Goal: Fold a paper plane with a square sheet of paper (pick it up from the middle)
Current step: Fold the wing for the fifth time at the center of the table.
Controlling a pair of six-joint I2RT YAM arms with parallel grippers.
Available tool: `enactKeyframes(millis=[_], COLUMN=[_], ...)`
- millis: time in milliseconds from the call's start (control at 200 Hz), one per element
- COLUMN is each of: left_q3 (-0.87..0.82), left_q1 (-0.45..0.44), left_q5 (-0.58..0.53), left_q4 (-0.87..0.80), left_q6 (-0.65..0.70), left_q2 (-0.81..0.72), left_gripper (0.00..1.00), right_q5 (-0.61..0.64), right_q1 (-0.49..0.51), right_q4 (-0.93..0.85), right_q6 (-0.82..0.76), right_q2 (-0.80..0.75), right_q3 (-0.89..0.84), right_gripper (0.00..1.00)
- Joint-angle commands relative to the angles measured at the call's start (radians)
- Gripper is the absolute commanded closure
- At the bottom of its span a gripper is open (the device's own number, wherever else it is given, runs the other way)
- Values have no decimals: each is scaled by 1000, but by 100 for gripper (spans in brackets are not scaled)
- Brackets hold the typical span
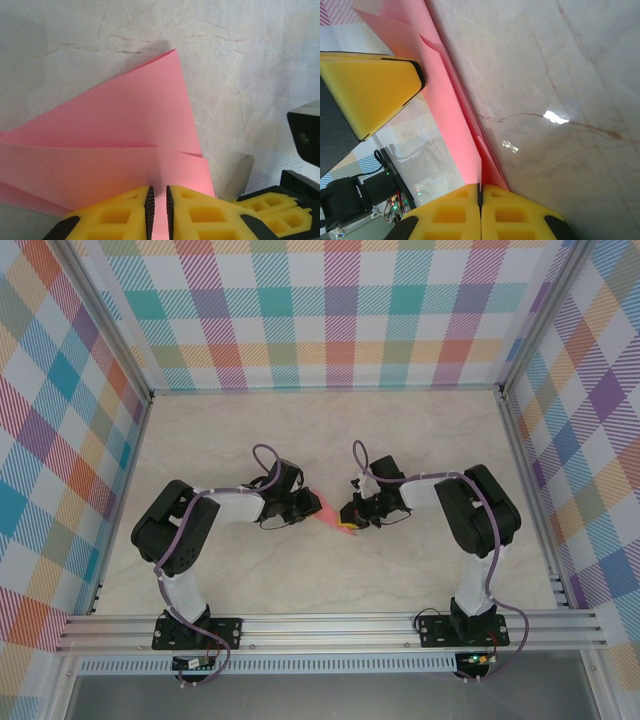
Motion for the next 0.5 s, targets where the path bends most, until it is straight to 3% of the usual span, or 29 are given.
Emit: enactKeyframes(millis=[0,295,495], left_q3=[6,-6,-28], left_q1=[-11,-29,-64], left_q5=[23,123,112], left_q4=[-20,76,94], left_q6=[30,30,14], left_q2=[9,-49,-38], left_gripper=[80,74,74], right_q5=[-44,-70,-64], right_q1=[-7,-14,-17], right_q4=[33,75,71], right_q6=[26,79,87], right_q2=[37,59,62], right_q3=[2,-3,-6], right_gripper=[96,97,98])
